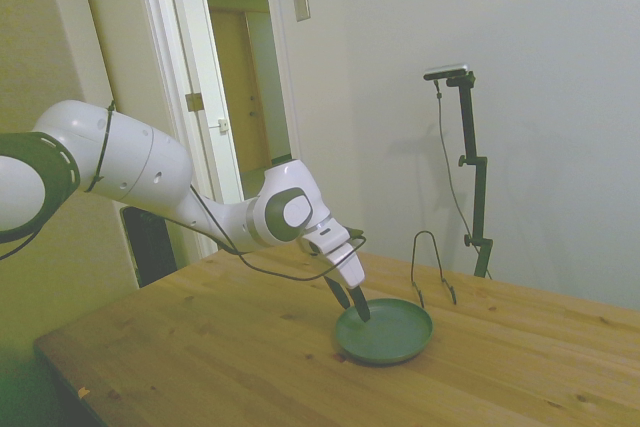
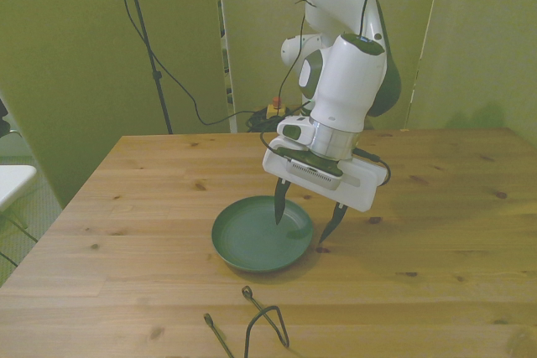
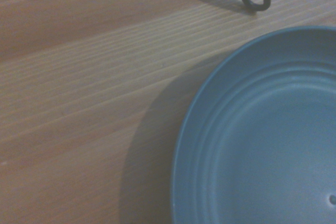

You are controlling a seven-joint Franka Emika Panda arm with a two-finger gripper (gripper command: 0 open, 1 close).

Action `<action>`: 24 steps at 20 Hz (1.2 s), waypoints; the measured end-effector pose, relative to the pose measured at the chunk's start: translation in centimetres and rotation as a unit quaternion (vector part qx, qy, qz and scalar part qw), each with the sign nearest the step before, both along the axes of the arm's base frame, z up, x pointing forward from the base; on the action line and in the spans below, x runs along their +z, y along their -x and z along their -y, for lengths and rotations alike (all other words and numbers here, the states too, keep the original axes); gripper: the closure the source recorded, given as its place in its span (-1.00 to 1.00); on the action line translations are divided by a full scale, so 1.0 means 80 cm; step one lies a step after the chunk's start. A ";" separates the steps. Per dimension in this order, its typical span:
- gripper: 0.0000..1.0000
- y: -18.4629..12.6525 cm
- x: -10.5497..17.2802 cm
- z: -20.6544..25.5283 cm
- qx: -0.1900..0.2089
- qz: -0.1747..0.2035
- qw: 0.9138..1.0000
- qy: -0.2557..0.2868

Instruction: Load the plate

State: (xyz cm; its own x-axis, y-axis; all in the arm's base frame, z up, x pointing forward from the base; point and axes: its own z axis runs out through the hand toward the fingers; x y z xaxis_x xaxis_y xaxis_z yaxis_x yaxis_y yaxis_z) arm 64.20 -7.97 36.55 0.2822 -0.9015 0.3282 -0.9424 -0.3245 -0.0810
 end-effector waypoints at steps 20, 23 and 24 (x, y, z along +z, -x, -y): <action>1.00 -0.003 -0.015 0.009 0.007 -0.021 1.000 -0.019; 1.00 -0.007 -0.013 -0.001 0.010 -0.020 1.000 -0.019; 1.00 -0.008 -0.012 -0.005 0.008 -0.017 1.000 -0.020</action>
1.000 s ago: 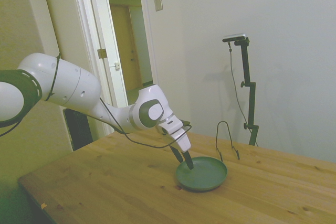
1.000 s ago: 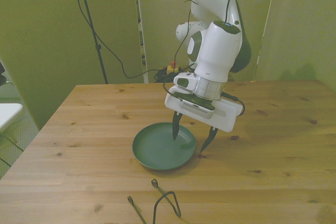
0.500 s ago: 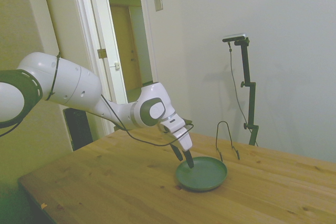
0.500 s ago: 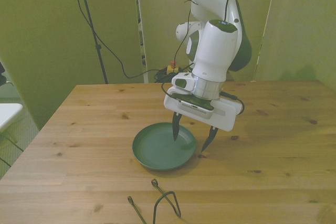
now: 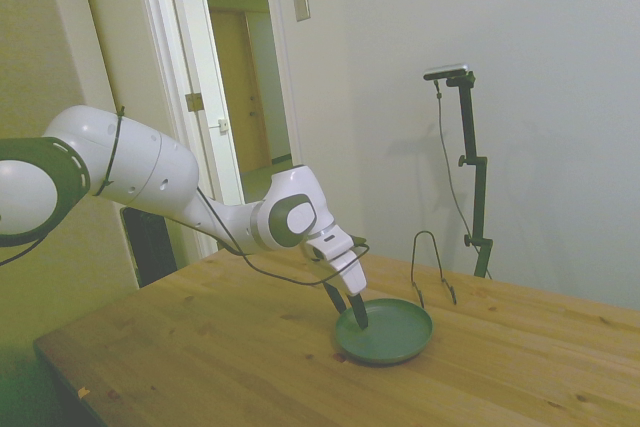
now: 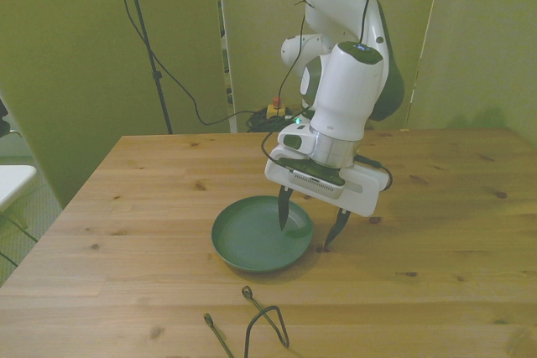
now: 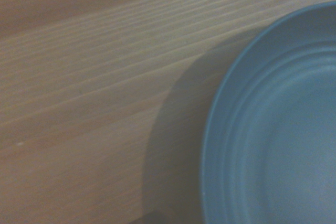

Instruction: Load the plate

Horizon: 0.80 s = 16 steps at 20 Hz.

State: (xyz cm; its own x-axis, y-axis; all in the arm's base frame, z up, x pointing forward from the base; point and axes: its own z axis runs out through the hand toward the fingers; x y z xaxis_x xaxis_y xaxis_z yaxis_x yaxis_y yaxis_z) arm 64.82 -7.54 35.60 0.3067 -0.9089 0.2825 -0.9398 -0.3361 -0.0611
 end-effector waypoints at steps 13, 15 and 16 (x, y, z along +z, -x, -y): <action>1.00 -0.006 -0.007 -0.061 -0.014 -0.001 1.000 0.005; 1.00 -0.007 -0.008 -0.068 -0.013 -0.001 1.000 0.006; 1.00 -0.007 -0.008 -0.071 -0.012 -0.002 1.000 0.006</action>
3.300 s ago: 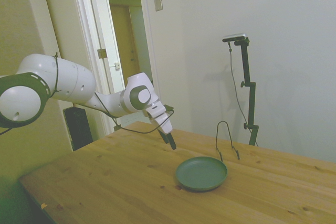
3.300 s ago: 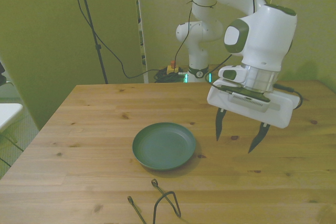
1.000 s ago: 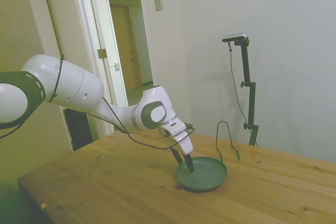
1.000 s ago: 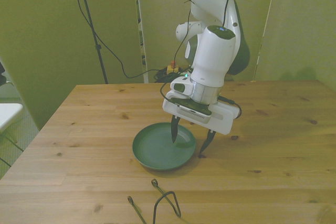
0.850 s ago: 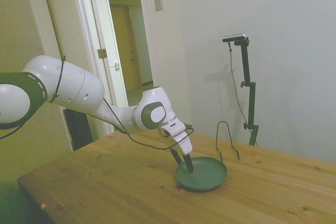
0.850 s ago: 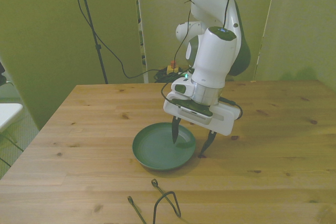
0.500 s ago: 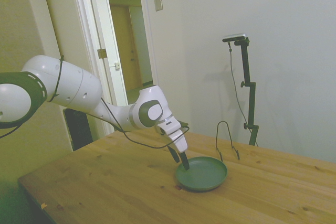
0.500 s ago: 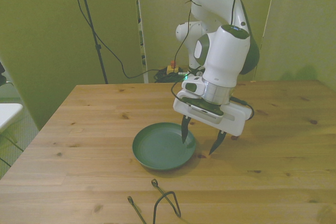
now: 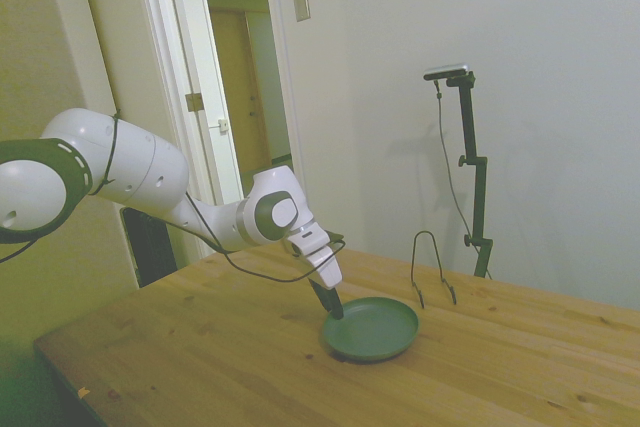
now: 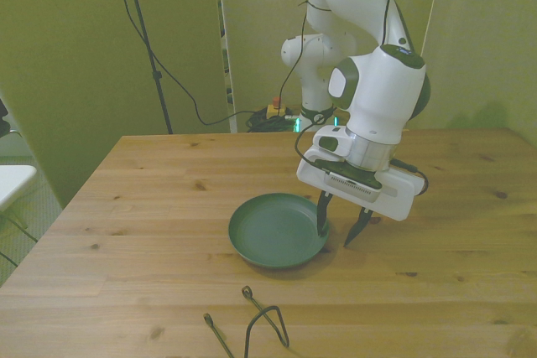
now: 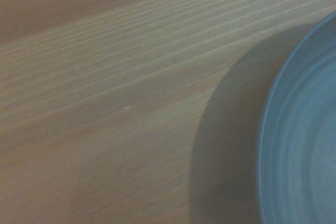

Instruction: Load the plate

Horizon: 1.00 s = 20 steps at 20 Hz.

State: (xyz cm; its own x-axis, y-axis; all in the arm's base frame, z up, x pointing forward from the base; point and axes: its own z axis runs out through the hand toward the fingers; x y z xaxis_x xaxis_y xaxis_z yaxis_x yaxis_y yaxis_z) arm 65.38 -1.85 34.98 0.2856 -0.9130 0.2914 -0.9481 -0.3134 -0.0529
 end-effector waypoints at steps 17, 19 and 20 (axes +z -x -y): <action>1.00 -0.020 0.017 -0.023 -0.010 0.010 1.000 -0.008; 1.00 -0.022 0.022 -0.022 -0.015 0.012 1.000 -0.013; 1.00 -0.024 0.025 -0.022 -0.017 0.013 1.000 -0.015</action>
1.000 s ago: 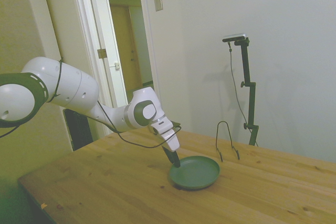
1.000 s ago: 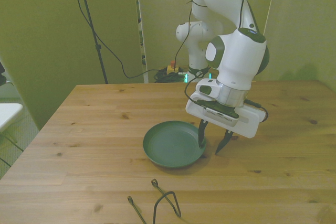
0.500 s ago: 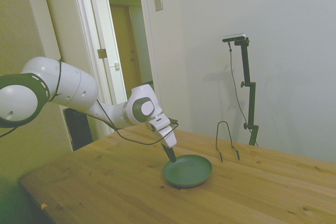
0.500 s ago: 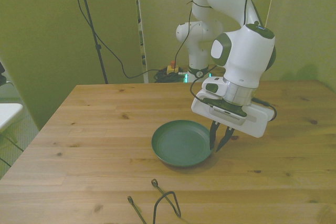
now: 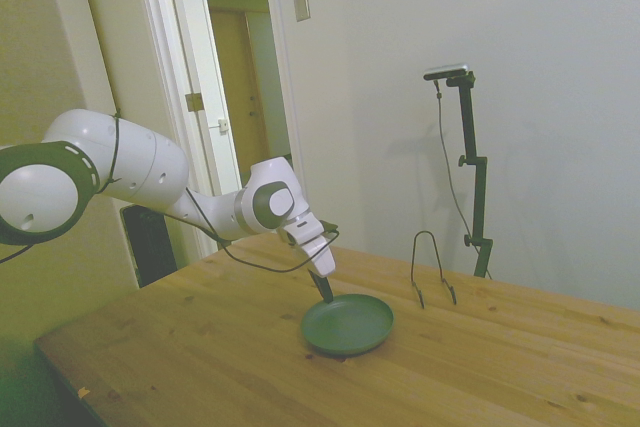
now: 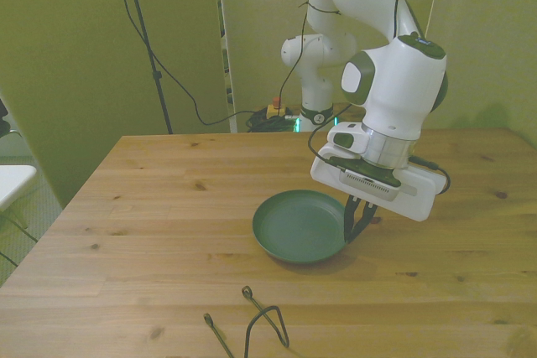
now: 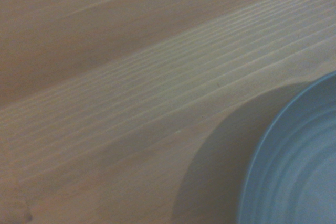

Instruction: Load the plate

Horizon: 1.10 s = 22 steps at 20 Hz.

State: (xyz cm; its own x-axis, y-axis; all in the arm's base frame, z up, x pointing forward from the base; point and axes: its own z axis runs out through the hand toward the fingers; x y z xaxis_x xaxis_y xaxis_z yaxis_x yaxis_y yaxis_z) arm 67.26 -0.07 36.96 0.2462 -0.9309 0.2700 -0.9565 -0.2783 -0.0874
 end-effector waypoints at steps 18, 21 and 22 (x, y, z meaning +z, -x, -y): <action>1.00 -0.029 0.106 -0.034 -0.031 0.072 0.994 -0.076; 1.00 -0.032 0.131 -0.038 -0.042 0.082 0.992 -0.091; 1.00 -0.034 0.141 -0.038 -0.046 0.086 0.990 -0.097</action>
State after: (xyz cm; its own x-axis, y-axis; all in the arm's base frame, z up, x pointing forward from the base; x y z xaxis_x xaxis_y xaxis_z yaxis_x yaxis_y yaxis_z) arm 69.98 3.00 48.26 0.1229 -0.9858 0.1143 -0.9435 -0.1518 -0.2946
